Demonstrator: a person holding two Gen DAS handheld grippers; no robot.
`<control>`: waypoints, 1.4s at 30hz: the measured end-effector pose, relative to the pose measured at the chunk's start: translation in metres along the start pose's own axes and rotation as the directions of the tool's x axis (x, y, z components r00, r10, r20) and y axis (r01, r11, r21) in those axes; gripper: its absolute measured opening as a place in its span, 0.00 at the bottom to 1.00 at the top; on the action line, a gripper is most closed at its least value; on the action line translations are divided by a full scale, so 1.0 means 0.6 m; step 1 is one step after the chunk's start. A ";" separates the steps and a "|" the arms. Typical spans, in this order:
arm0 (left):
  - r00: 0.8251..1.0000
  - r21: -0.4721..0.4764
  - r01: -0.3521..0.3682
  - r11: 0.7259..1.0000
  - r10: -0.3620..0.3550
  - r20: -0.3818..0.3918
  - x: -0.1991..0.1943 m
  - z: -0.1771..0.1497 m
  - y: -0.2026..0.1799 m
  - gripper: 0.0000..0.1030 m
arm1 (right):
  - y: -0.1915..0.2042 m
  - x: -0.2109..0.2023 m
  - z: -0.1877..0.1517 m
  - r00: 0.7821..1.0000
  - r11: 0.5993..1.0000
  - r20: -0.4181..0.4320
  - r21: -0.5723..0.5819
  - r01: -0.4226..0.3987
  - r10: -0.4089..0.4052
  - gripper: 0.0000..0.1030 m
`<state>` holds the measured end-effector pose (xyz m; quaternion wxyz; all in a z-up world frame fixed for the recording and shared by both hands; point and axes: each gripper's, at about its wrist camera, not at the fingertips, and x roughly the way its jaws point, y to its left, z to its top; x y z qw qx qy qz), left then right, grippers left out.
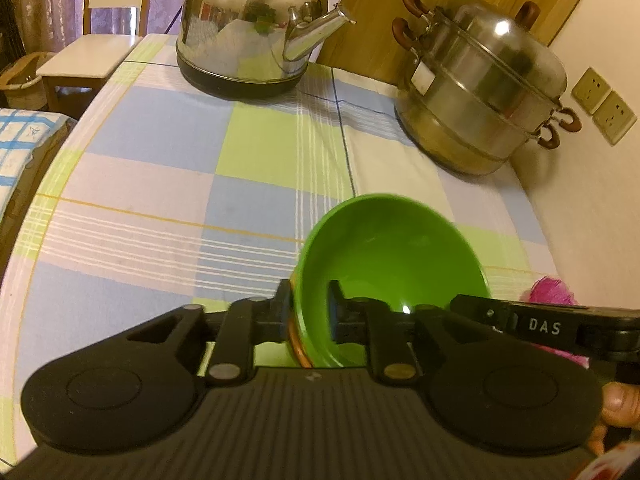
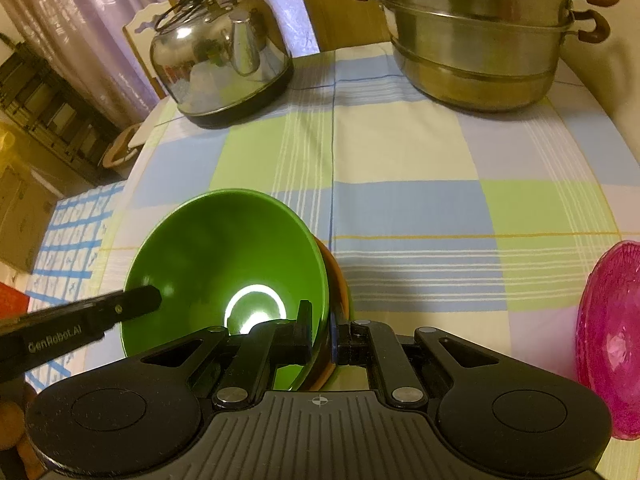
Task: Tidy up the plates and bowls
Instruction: 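Lower the green bowl onto the orange bowl and open both grippers, then withdraw both grippers away from the bowl stack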
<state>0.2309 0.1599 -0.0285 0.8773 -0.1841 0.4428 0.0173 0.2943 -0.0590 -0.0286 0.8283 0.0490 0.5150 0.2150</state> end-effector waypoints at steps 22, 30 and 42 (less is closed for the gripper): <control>0.982 0.018 -0.082 0.996 0.078 0.171 -0.169 -0.138 -0.045 0.85 | -0.053 -0.162 -0.156 0.988 0.987 0.153 0.155 -0.035 0.011 0.70; 0.974 0.000 -0.137 0.991 0.135 0.181 -0.214 -0.229 -0.053 0.92 | -0.040 -0.223 -0.248 0.981 0.996 0.190 0.084 0.034 -0.049 0.78; 0.980 0.022 -0.107 0.994 0.101 0.172 -0.249 -0.303 -0.069 0.92 | -0.043 -0.275 -0.320 0.982 0.994 0.185 0.106 0.014 -0.034 0.78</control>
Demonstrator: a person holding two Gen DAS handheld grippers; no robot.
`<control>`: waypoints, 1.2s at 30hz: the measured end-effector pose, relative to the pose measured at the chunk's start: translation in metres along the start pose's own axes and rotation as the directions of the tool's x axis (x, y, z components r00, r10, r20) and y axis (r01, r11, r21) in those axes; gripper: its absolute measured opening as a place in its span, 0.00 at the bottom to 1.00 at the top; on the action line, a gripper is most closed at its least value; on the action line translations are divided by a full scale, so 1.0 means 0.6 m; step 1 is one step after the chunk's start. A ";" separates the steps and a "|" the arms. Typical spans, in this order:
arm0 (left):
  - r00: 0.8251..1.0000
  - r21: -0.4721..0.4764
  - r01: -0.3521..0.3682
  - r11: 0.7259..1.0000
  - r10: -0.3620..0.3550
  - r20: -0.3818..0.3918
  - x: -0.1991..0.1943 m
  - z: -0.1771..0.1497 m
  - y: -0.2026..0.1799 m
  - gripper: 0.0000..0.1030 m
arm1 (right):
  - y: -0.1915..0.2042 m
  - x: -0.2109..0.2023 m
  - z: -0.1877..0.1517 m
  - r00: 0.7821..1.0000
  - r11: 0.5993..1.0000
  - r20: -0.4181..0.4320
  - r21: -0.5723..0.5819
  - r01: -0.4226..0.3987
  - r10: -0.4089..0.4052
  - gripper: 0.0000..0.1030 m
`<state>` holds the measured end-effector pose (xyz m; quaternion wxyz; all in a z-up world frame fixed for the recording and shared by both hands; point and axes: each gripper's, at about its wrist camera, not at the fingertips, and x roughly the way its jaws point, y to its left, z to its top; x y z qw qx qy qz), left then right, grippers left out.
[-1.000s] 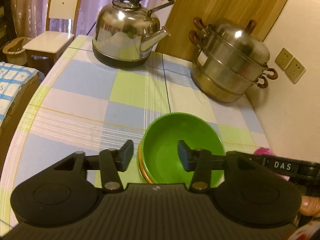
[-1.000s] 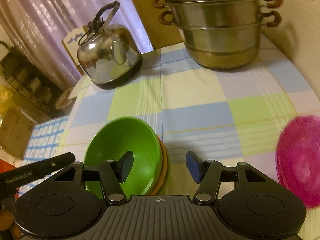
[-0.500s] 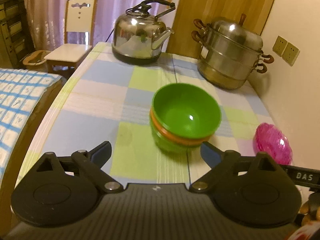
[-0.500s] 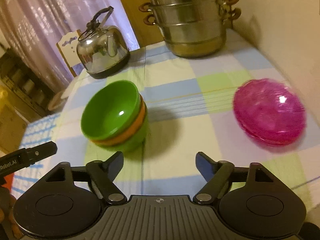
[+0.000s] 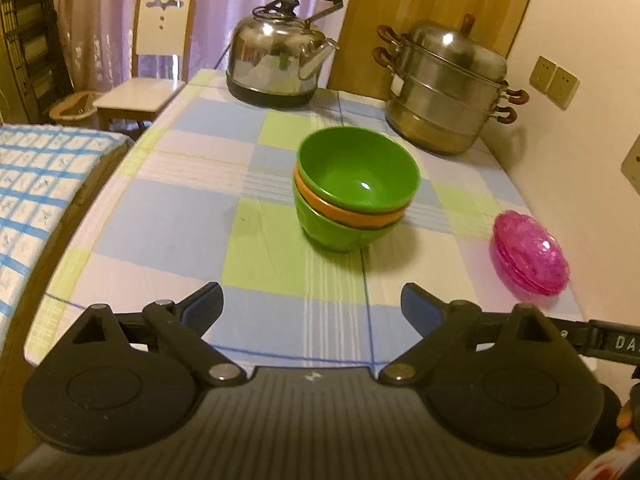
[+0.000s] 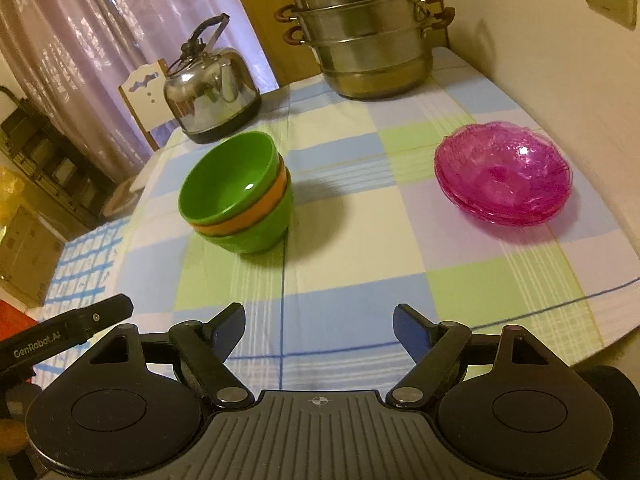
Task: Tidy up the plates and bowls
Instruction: 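Withdraw both grippers away from the bowl stack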
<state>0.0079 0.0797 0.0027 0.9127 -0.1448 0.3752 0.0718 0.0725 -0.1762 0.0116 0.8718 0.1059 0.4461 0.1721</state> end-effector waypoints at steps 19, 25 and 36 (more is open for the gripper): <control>0.999 0.042 -0.024 0.999 0.025 -0.038 -0.014 -0.013 -0.015 0.92 | -0.011 -0.006 -0.036 0.997 0.997 -0.024 -0.005 0.074 -0.074 0.78; 0.998 0.039 -0.008 0.999 0.011 -0.063 -0.003 -0.016 -0.018 0.92 | -0.015 0.002 -0.038 0.995 0.996 -0.042 -0.004 0.091 -0.091 0.78; 0.994 -0.024 0.020 1.000 -0.023 -0.109 0.023 0.003 0.004 0.92 | -0.029 0.014 -0.024 0.996 0.997 -0.062 0.051 0.060 -0.057 0.78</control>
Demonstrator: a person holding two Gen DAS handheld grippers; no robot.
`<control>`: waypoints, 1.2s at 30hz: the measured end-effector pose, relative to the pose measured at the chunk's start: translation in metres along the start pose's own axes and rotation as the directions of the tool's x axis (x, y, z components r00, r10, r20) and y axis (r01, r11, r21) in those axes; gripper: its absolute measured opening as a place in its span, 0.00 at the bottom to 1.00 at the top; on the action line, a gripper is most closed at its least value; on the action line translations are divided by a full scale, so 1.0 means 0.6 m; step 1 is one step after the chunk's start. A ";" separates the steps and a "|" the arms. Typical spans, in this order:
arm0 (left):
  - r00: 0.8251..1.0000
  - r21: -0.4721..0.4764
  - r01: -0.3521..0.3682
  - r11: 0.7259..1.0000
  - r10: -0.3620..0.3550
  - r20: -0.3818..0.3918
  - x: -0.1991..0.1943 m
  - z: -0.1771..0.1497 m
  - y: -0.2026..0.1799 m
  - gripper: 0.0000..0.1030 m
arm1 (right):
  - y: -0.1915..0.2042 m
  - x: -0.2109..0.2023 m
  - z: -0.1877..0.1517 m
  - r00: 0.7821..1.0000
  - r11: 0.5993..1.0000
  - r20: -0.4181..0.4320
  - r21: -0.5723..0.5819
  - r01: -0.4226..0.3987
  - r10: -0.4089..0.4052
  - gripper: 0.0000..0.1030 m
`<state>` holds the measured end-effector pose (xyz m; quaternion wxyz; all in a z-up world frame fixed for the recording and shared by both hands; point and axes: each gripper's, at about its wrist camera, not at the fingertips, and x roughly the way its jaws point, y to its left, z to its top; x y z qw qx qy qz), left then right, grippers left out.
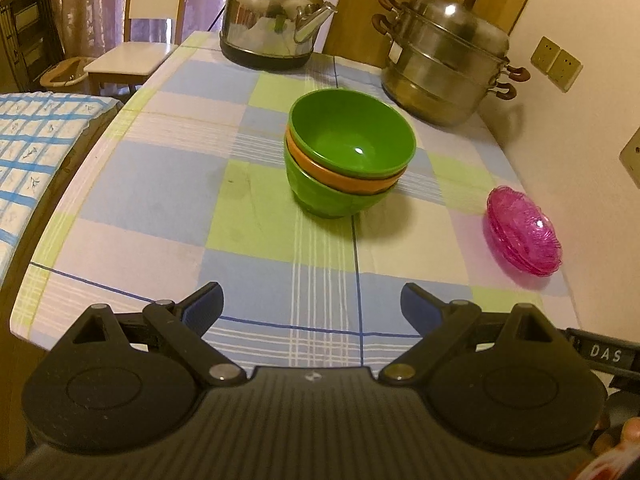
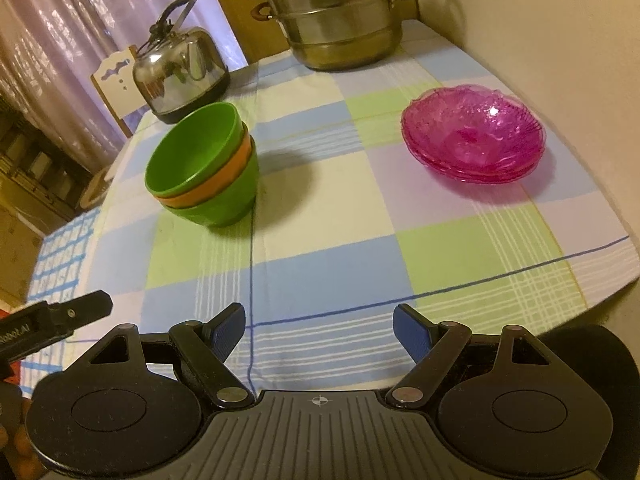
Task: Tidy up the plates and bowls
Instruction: 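Withdraw both grippers away from the bowl stack, then move both grippers to the bowl stack and close on the green rim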
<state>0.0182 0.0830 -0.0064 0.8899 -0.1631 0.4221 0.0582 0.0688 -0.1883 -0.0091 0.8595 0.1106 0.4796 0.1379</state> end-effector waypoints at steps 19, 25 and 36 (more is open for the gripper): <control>0.999 -0.019 0.000 1.000 0.001 0.037 0.059 0.104 0.032 0.92 | 0.047 0.061 0.081 0.999 0.999 -0.008 -0.016 -0.037 0.037 0.78; 0.999 -0.020 0.011 1.000 -0.010 0.046 0.094 0.173 0.037 0.92 | 0.078 0.090 0.142 0.996 0.996 0.013 -0.002 -0.084 0.084 0.78; 0.997 -0.066 0.066 0.996 -0.069 -0.037 0.204 0.246 0.057 0.79 | 0.116 0.197 0.225 0.996 0.996 -0.040 0.018 -0.083 0.083 0.78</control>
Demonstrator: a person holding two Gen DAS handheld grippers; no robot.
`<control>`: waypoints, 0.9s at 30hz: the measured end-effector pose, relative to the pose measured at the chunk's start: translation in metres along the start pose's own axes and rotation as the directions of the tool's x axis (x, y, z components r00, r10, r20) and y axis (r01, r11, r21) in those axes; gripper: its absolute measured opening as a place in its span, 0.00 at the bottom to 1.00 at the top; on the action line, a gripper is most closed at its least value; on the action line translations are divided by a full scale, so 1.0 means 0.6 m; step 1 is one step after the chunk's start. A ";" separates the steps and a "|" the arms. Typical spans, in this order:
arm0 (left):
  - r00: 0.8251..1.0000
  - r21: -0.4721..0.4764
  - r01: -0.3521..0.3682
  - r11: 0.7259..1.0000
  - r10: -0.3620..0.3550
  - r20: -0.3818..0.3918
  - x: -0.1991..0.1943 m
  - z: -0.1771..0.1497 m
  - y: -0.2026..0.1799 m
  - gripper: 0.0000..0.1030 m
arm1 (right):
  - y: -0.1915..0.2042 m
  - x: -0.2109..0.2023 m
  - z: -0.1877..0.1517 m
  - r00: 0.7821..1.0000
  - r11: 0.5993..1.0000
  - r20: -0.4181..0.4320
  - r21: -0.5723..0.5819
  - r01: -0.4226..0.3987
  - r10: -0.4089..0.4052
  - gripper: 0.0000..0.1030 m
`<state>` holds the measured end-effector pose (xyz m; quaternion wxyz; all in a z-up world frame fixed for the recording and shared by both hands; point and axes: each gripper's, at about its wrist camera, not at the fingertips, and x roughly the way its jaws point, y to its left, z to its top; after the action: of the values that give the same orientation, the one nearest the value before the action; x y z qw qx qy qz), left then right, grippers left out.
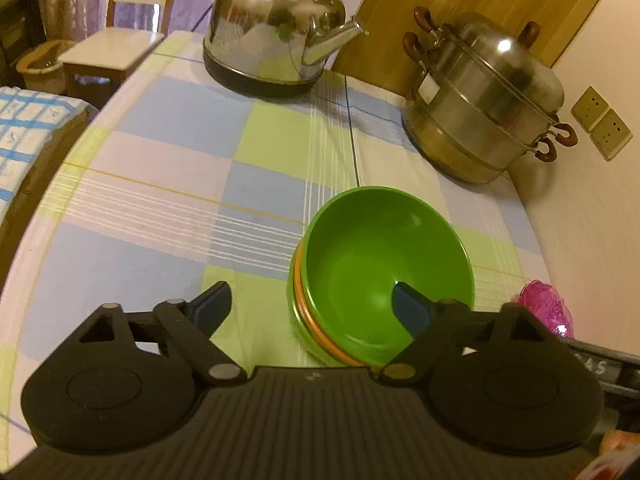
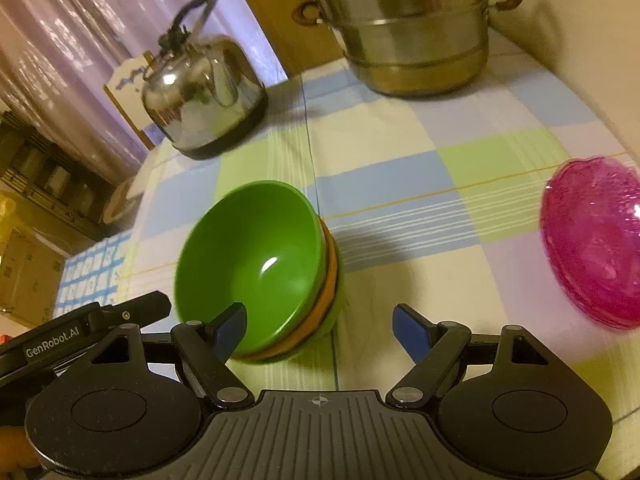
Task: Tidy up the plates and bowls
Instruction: 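Move both grippers to the bowl stack and close on the green rim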
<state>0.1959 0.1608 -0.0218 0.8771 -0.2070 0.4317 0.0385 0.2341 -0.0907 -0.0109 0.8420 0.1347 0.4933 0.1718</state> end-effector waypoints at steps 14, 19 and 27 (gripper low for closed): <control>0.997 0.015 0.000 1.000 0.002 -0.081 0.087 0.013 0.006 0.57 | -0.007 0.101 0.025 0.995 0.999 -0.096 -0.005 0.035 -0.035 0.62; 0.995 0.028 -0.004 1.000 0.007 -0.097 0.101 0.014 0.004 0.44 | -0.010 0.115 0.023 0.993 0.999 -0.112 0.002 0.036 -0.035 0.57; 0.994 0.050 -0.004 0.999 0.009 -0.109 0.111 0.013 -0.003 0.31 | -0.006 0.125 0.021 0.991 0.999 -0.131 0.002 0.036 -0.035 0.49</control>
<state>0.2437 0.1548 -0.0681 0.8570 -0.1854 0.4804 0.0192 0.2799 -0.0629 -0.0648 0.8104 0.1161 0.5503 0.1642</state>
